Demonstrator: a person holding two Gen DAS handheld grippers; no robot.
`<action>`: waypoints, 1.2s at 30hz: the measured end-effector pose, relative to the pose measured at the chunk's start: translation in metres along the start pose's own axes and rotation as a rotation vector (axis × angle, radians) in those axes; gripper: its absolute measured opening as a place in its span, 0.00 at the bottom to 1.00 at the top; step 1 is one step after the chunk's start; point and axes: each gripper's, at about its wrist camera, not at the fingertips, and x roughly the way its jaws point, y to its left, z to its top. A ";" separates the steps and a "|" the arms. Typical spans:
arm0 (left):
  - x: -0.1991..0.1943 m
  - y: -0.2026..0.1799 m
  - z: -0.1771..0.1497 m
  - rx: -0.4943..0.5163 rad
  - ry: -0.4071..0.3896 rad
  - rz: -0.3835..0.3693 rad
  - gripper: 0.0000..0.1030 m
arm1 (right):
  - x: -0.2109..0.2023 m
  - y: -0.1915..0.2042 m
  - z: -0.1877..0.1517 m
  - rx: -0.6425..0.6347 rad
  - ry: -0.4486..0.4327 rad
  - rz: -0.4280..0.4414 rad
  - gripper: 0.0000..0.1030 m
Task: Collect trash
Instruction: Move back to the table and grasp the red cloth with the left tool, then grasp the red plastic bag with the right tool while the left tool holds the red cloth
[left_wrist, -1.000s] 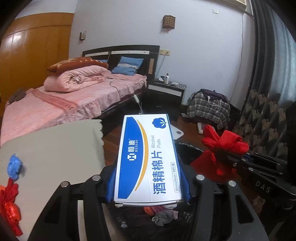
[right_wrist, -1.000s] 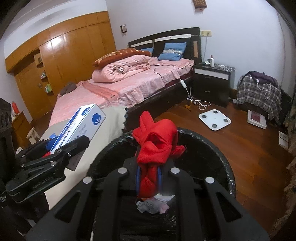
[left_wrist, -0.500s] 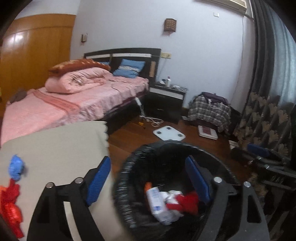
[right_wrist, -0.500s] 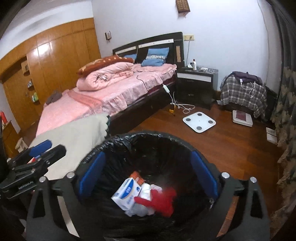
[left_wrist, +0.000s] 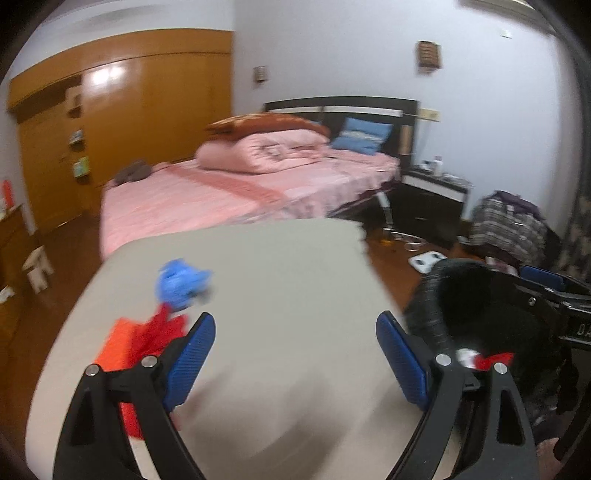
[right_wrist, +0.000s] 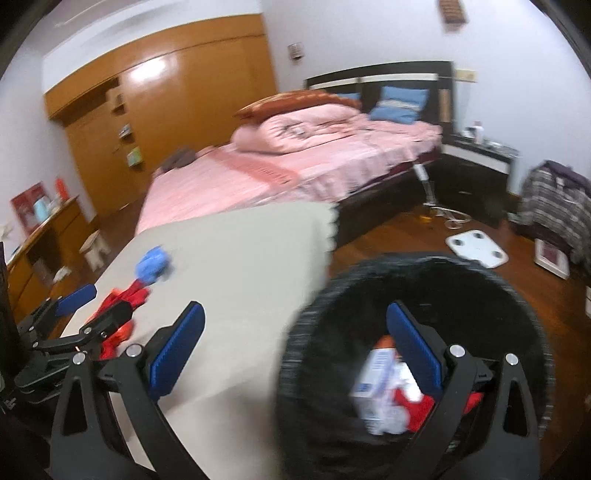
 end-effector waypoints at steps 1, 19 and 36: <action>-0.002 0.013 -0.004 -0.010 -0.001 0.028 0.85 | 0.007 0.012 0.001 -0.021 0.008 0.019 0.93; 0.050 0.141 -0.045 -0.172 0.135 0.196 0.71 | 0.079 0.116 -0.010 -0.182 0.117 0.135 0.93; 0.063 0.131 -0.046 -0.251 0.132 -0.036 0.16 | 0.092 0.124 -0.019 -0.203 0.148 0.129 0.93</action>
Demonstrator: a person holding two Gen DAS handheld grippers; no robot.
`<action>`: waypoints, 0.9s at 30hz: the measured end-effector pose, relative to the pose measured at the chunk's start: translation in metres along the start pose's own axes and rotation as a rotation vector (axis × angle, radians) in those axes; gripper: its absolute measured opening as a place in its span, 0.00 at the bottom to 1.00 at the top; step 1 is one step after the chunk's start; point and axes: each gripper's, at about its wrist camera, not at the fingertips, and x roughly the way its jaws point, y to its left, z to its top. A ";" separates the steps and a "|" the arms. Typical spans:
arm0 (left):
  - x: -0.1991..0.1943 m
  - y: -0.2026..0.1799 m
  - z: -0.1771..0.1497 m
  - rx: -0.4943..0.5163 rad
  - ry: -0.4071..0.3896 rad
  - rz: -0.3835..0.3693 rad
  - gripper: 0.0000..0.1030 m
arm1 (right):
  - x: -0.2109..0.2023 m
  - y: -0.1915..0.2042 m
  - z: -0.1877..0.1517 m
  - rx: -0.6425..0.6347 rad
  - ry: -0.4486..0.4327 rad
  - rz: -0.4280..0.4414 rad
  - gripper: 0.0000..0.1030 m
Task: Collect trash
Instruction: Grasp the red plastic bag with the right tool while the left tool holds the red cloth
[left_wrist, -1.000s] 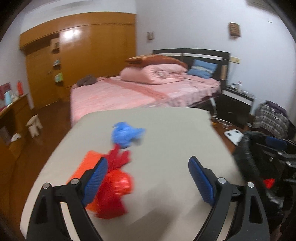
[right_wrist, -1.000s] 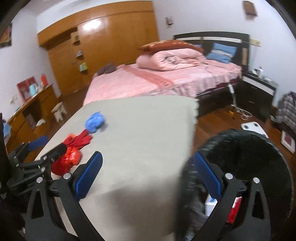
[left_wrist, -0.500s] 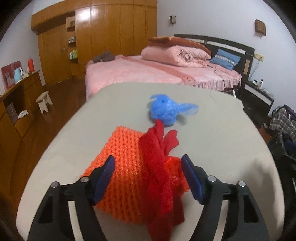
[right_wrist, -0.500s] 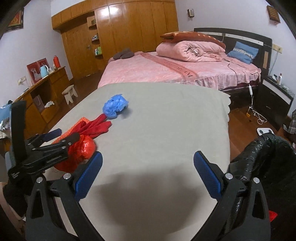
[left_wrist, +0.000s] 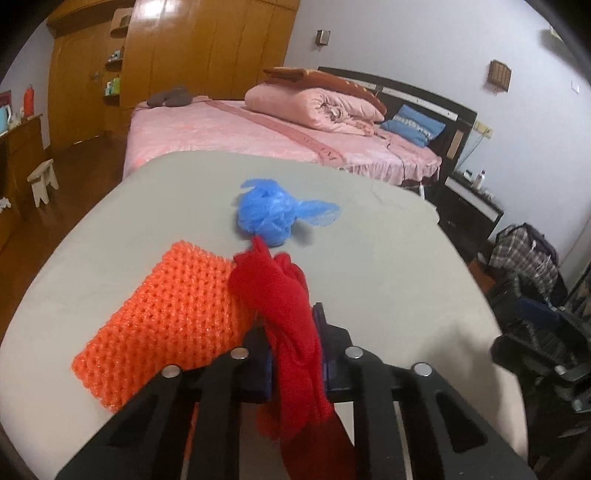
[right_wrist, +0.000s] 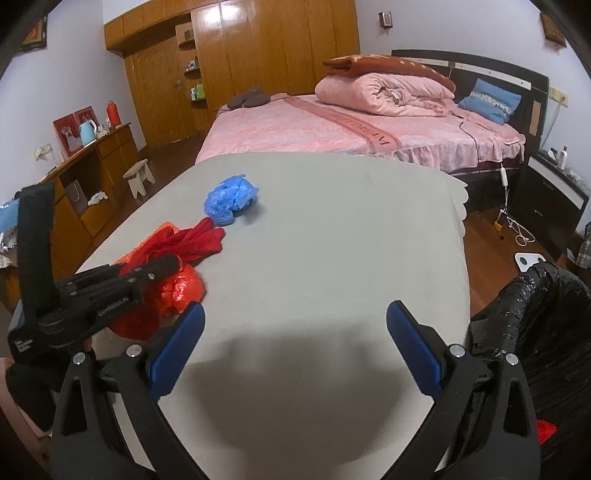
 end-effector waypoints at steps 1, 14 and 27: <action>-0.003 0.000 0.001 -0.005 -0.008 -0.005 0.14 | 0.000 0.000 0.000 0.000 -0.001 -0.001 0.93; -0.010 0.013 -0.010 -0.032 0.024 0.035 0.23 | 0.001 0.003 0.001 -0.009 0.008 0.010 0.93; -0.046 0.004 0.013 -0.053 -0.097 -0.052 0.06 | 0.000 0.010 0.007 -0.009 -0.013 0.015 0.93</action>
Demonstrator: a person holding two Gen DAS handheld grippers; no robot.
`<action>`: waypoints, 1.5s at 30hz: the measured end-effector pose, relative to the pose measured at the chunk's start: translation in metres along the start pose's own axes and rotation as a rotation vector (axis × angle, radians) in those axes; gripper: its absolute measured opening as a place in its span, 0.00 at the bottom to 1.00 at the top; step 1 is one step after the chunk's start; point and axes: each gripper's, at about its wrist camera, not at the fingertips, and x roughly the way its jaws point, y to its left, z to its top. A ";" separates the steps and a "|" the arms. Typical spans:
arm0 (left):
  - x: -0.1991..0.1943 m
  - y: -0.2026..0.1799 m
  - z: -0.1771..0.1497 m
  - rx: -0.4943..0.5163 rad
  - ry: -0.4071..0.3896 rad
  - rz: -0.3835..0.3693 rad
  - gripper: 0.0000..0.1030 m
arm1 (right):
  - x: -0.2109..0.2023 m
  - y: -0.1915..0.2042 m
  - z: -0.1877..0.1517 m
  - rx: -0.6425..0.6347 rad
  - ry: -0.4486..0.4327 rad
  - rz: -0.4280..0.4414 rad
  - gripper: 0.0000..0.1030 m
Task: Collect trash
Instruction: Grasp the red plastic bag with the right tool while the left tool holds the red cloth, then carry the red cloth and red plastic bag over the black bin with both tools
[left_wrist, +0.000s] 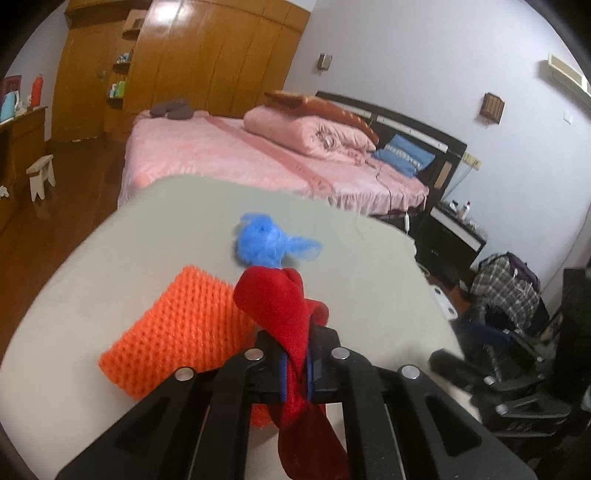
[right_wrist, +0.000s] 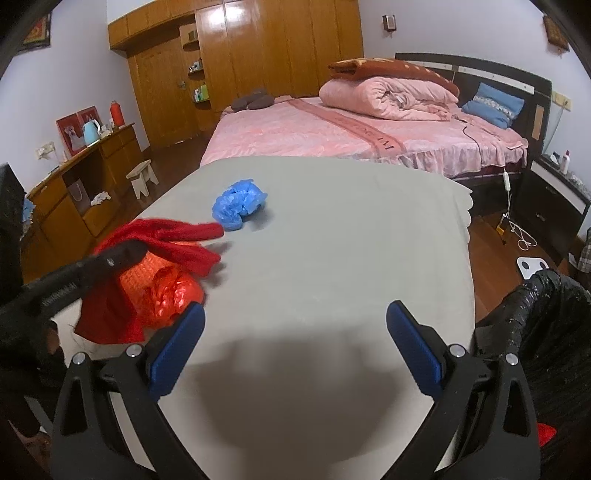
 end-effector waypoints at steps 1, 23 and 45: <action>-0.002 0.000 0.002 0.004 -0.009 0.007 0.06 | 0.000 0.002 0.002 0.000 -0.004 0.003 0.93; -0.022 0.077 -0.029 -0.017 0.035 0.261 0.06 | 0.053 0.088 0.016 -0.083 0.048 0.115 0.92; -0.026 0.047 -0.018 0.021 0.004 0.219 0.06 | 0.034 0.068 0.022 -0.057 0.067 0.146 0.43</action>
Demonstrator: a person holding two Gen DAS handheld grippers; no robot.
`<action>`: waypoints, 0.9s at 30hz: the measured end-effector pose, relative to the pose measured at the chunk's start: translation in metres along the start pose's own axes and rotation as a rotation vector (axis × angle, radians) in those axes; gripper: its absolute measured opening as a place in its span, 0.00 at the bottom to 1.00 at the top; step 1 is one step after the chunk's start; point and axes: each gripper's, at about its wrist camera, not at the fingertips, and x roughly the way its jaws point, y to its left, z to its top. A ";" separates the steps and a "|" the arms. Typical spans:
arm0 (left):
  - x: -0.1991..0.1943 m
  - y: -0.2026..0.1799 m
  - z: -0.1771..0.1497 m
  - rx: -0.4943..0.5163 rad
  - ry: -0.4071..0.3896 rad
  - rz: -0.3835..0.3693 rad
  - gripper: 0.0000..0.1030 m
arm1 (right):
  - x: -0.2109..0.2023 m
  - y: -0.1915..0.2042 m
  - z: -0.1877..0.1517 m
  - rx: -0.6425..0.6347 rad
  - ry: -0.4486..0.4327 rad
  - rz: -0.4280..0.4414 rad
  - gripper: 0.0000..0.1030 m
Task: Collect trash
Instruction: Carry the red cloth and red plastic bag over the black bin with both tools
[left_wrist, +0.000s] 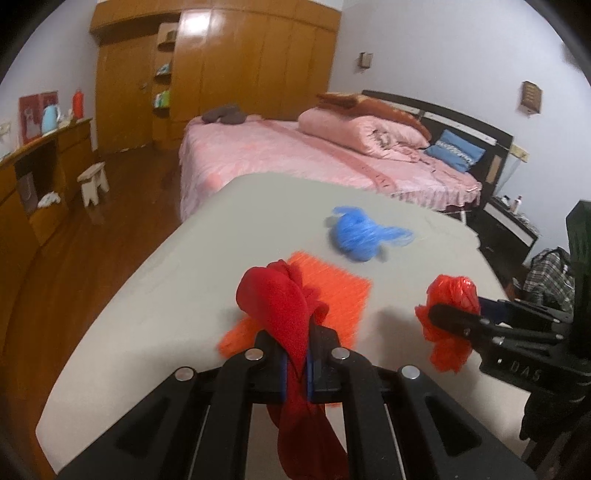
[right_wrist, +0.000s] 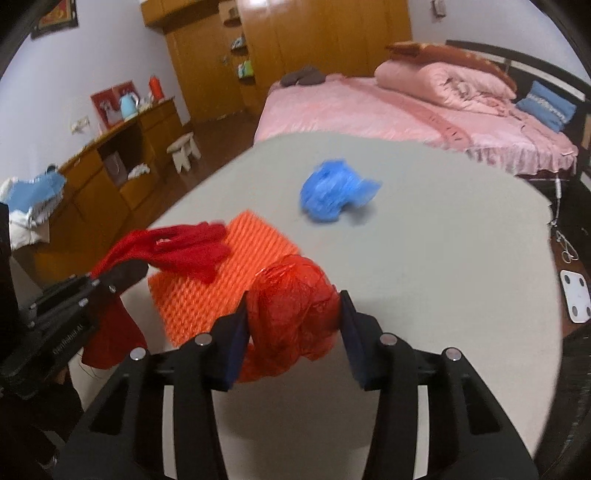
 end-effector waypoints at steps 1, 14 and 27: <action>-0.002 -0.006 0.003 0.006 -0.007 -0.010 0.06 | -0.009 -0.005 0.002 0.010 -0.017 -0.007 0.43; -0.022 -0.091 0.035 0.085 -0.078 -0.162 0.06 | -0.082 -0.060 0.008 0.096 -0.116 -0.095 0.43; -0.035 -0.171 0.041 0.146 -0.109 -0.273 0.06 | -0.147 -0.108 -0.009 0.155 -0.185 -0.211 0.43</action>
